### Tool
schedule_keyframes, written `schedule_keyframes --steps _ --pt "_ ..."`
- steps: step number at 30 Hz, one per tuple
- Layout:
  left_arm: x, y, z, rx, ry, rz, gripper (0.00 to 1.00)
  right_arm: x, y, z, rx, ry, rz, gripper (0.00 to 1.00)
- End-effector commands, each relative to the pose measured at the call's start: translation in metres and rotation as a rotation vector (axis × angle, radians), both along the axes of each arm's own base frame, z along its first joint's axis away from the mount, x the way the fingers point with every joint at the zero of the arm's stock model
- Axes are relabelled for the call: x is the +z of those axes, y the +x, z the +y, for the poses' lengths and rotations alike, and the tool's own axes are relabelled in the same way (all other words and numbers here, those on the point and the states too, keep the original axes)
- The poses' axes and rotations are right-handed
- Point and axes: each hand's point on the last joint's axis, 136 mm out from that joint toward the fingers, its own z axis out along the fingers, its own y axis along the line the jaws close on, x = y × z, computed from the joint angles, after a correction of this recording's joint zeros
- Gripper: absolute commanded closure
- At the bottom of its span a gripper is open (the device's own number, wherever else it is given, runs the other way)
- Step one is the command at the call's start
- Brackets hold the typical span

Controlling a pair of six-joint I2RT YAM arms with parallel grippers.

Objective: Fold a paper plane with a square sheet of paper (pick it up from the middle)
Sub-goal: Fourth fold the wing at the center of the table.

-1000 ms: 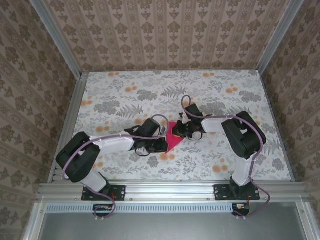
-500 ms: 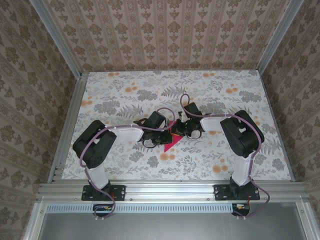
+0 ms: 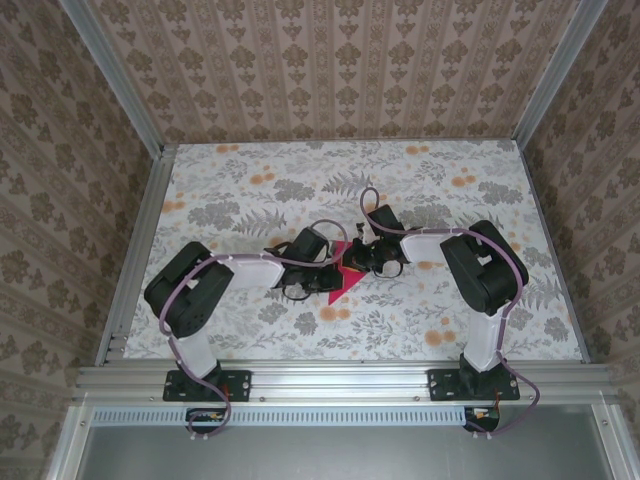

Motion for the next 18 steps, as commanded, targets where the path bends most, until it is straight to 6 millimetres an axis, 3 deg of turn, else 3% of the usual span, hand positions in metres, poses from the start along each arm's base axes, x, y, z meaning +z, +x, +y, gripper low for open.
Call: schedule_keyframes --steps 1,9,12,18 --pt "-0.023 -0.047 0.026 -0.056 0.109 0.125 0.90 -0.040 -0.013 -0.027 -0.035 -0.152 0.081 0.90" --pt "-0.021 -0.074 0.048 -0.048 0.120 0.165 0.90 -0.041 -0.013 -0.028 -0.034 -0.157 0.083 0.90" --pt "-0.014 -0.078 0.047 -0.053 0.092 0.170 0.90 -0.040 -0.013 -0.028 -0.035 -0.153 0.082 0.90" --pt "0.031 -0.050 0.035 -0.023 -0.010 0.065 0.87 -0.020 -0.008 -0.021 -0.031 -0.112 0.055 0.89"
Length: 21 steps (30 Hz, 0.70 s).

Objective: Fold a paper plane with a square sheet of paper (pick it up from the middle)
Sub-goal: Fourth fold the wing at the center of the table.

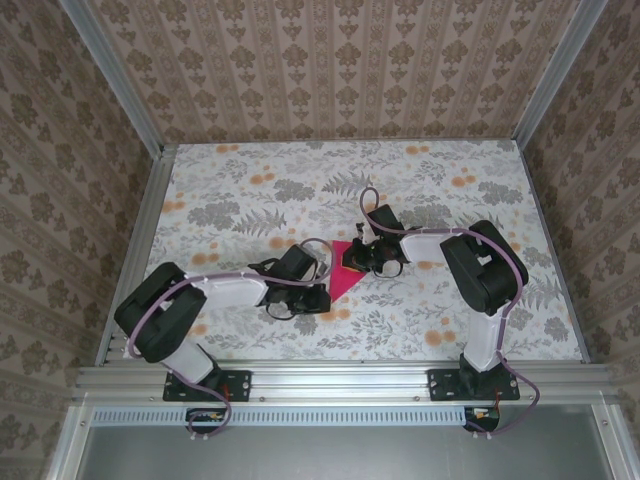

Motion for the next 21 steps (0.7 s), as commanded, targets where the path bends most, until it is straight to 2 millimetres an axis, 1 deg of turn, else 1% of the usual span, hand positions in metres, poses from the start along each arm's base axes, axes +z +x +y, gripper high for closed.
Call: schedule_keyframes --steps 1,3,4,5,7,9,11,13,16,18,21 --pt "0.030 0.013 -0.001 0.023 -0.045 -0.038 0.87 -0.015 -0.006 -0.019 -0.031 -0.101 0.043 0.88" --pt "0.041 0.027 0.001 0.055 -0.048 -0.075 0.84 0.005 -0.001 -0.014 -0.029 -0.068 0.011 0.87" --pt "0.044 0.034 0.004 0.077 -0.043 -0.085 0.83 0.014 0.001 -0.012 -0.029 -0.051 0.000 0.87" --pt "0.047 0.042 0.006 0.100 -0.045 -0.096 0.81 0.027 0.005 -0.008 -0.031 -0.026 -0.019 0.85" --pt "0.050 0.055 0.009 0.143 -0.049 -0.113 0.77 0.047 0.008 -0.005 -0.039 0.003 -0.050 0.82" --pt "0.052 0.066 0.007 0.164 -0.065 -0.124 0.74 0.066 0.012 -0.005 -0.054 0.022 -0.087 0.77" --pt "0.052 0.073 0.001 0.166 -0.082 -0.129 0.71 0.076 0.013 -0.009 -0.077 0.017 -0.109 0.70" --pt "0.051 0.079 -0.007 0.164 -0.102 -0.128 0.67 0.078 0.011 -0.018 -0.108 -0.016 -0.125 0.64" --pt "0.046 0.084 -0.013 0.154 -0.111 -0.124 0.63 0.074 0.006 -0.034 -0.158 -0.076 -0.139 0.54" --pt "0.044 0.085 -0.017 0.148 -0.122 -0.119 0.62 0.069 0.003 -0.042 -0.179 -0.099 -0.137 0.51" --pt "0.041 0.086 -0.022 0.134 -0.129 -0.103 0.61 0.059 0.000 -0.043 -0.180 -0.106 -0.121 0.50"
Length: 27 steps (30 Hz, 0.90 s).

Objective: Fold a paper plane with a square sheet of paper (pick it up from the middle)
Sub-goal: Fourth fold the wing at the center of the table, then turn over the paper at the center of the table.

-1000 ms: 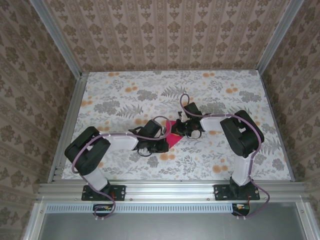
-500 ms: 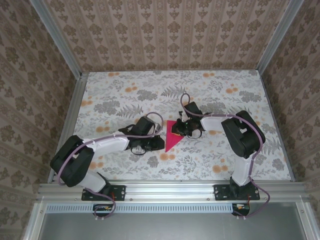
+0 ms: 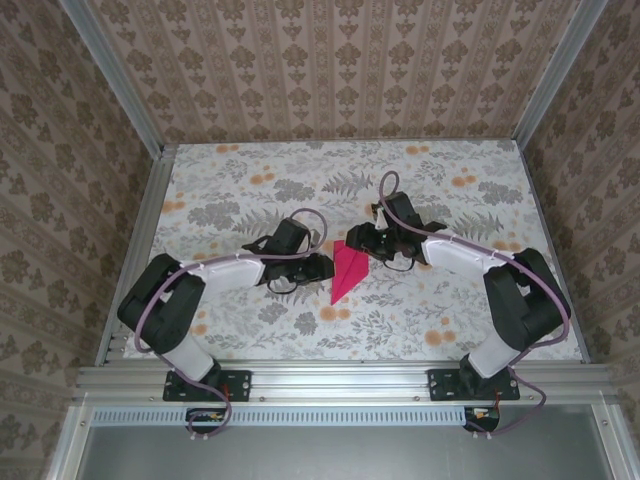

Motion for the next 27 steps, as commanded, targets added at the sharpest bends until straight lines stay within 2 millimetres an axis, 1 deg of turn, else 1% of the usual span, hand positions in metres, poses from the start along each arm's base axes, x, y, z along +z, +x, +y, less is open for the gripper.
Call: schedule_keyframes --steps 1,5,8,11,13,18,24,27 --pt "0.011 0.009 -0.015 -0.018 -0.053 -0.012 0.61 -0.025 -0.007 -0.013 -0.044 -0.057 0.062 0.50" --pt "0.004 0.012 -0.015 -0.013 -0.031 0.002 0.63 -0.037 -0.005 -0.004 -0.022 -0.029 0.098 0.52" --pt "-0.004 0.015 -0.013 -0.001 -0.004 0.010 0.67 -0.043 -0.001 0.003 -0.007 -0.009 0.109 0.53" --pt "-0.010 0.018 -0.010 0.008 0.015 0.016 0.70 -0.048 0.001 0.006 -0.003 -0.008 0.124 0.54" --pt "-0.015 0.017 -0.009 0.009 0.028 0.025 0.73 -0.049 0.002 0.009 0.005 0.008 0.123 0.54" --pt "-0.020 0.019 -0.003 0.019 0.060 0.026 0.77 -0.052 0.003 0.015 0.021 0.030 0.133 0.56" --pt "-0.025 0.019 0.000 0.024 0.072 0.033 0.78 -0.055 0.004 0.020 0.036 0.047 0.141 0.60" --pt "-0.027 0.017 -0.001 0.021 0.074 0.041 0.79 -0.053 0.004 0.025 0.056 0.074 0.135 0.62"
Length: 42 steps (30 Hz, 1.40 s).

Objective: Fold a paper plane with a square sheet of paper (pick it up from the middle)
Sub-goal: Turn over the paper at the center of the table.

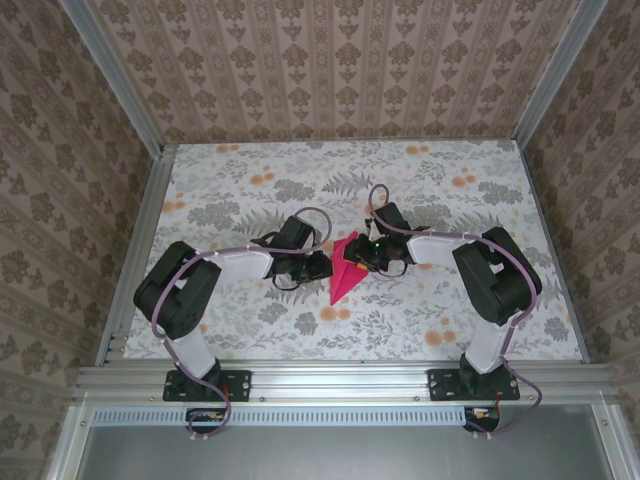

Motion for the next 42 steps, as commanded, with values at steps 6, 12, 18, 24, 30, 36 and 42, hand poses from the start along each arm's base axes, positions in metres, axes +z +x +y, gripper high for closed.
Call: schedule_keyframes --steps 6,12,18,24,30,36,42 --pt "-0.005 0.003 0.002 -0.005 0.019 0.009 0.79 0.010 0.008 0.020 0.049 0.096 -0.032 0.70" --pt "-0.001 0.003 0.002 -0.007 -0.015 0.013 0.77 0.009 0.010 0.024 0.067 0.119 -0.044 0.83" --pt "0.030 0.009 0.015 0.018 -0.116 -0.020 0.67 0.038 0.014 0.026 0.084 0.162 -0.148 0.94" --pt "0.075 0.012 0.032 0.024 -0.253 -0.079 0.44 0.094 0.011 0.034 0.133 0.297 -0.246 0.95" --pt "0.123 0.013 0.041 0.020 -0.409 -0.164 0.19 0.148 0.009 0.038 0.155 0.445 -0.300 0.94" --pt "0.155 0.010 0.032 -0.001 -0.550 -0.184 0.06 0.190 0.008 0.041 0.171 0.527 -0.346 0.93" --pt "0.158 0.005 0.028 0.004 -0.574 -0.162 0.02 0.214 0.007 0.044 0.169 0.602 -0.365 0.93"
